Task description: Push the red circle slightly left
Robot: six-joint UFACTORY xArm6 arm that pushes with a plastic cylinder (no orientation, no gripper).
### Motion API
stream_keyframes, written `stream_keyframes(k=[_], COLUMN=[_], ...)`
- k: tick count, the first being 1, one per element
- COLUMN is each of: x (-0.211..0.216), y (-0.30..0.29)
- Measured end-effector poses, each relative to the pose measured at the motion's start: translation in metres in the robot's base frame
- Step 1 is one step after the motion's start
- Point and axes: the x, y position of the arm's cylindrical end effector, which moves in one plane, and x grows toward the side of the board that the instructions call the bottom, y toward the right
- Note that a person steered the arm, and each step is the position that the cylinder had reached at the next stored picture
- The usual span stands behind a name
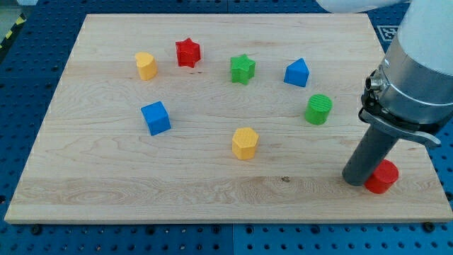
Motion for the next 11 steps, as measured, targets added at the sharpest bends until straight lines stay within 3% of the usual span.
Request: stream_keyframes(k=[1, 2, 3, 4, 5, 7, 9, 11], x=[-0.001, -0.037, -0.078, -0.074, -0.016, -0.006, -0.006, 0.02], y=[-0.014, -0.05, -0.04, 0.033, 0.076, 0.068, 0.014, 0.023])
